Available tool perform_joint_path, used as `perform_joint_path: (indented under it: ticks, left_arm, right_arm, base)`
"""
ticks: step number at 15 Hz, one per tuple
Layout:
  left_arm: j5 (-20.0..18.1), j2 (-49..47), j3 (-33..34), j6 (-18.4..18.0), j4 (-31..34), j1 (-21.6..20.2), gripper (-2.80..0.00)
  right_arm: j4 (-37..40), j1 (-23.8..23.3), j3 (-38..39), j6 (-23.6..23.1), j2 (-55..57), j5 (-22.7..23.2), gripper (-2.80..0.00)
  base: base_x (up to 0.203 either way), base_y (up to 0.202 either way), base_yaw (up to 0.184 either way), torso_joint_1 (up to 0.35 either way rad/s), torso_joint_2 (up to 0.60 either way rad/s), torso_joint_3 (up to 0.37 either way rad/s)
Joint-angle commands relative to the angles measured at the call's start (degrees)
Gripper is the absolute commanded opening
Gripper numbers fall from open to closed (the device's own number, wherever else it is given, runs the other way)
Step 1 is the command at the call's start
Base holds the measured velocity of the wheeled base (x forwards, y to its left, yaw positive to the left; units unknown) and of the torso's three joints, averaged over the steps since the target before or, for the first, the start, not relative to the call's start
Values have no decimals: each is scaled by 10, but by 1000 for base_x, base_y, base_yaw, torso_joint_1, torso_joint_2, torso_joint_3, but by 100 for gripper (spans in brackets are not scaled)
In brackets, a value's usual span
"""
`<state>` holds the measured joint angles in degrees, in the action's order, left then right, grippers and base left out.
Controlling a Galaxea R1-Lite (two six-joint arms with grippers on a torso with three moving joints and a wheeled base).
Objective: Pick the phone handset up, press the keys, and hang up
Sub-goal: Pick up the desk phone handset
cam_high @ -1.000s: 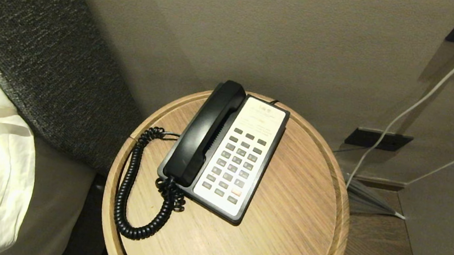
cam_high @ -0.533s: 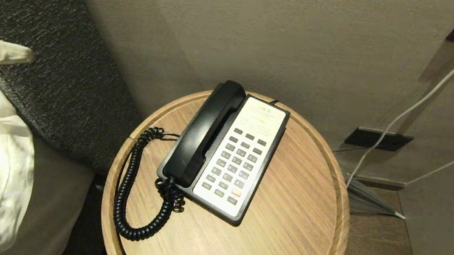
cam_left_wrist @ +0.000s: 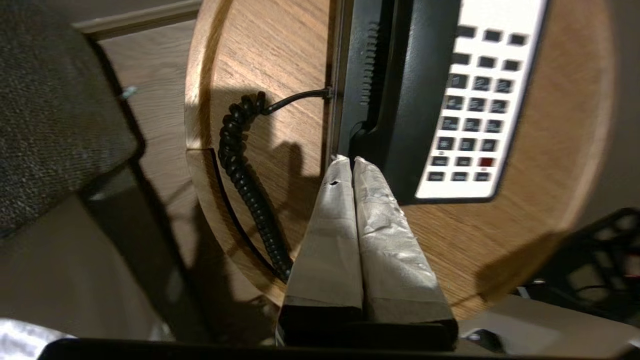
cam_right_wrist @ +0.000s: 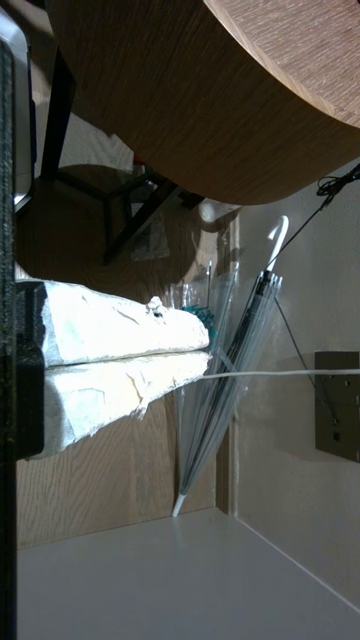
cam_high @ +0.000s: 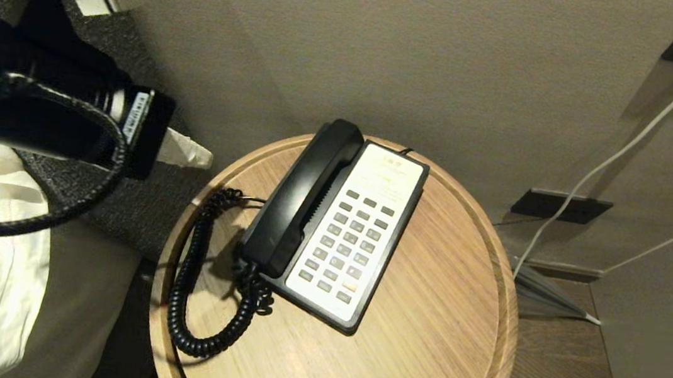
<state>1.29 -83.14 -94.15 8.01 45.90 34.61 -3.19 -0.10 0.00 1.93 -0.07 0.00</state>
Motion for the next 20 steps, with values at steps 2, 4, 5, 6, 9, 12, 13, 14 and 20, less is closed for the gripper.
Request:
perform_joint_path:
  ticks: [2,4,5,6,9,12,13,14,20]
  left_arm:
    - [9,-27,1,1,2,33,-80]
    - [31,-39,0,3,-2,59,0]
    - [43,-46,-1,4,-10,71,0]
    - [46,-53,-1,4,-24,83,0]
    - [60,-70,-1,-5,-33,104,0]
    - [82,-84,2,-34,-58,111,0]
    - [83,-86,-2,-34,-59,111,0]
    - [83,-87,-2,-37,-59,111,0]
    - [87,-100,8,-68,-57,108,0]
  right_arm:
    - [-1,0,12,0,0,0,-280]
    - [-1,0,12,0,0,0,-280]
    - [-1,0,12,0,0,0,-280]
    - [-1,0,12,0,0,0,-280]
    - [-1,0,12,0,0,0,-280]
    - [-1,0,12,0,0,0,-280]
    - [-1,0,12,0,0,0,-280]
    - [-1,0,12,0,0,0,-280]
    - [-1,0,12,0,0,0,-280]
  base:
    - [0,0,0,0,0,0]
    - [0,0,0,0,0,0]
    - [0,0,0,0,0,0]
    - [0,0,0,0,0,0]
    - [0,0,0,0,0,0]
    - [0,0,0,0,0,0]
    - [0,0,0,0,0,0]
    - [0,0,0,0,0,0]
    - [0,0,0,0,0,0]
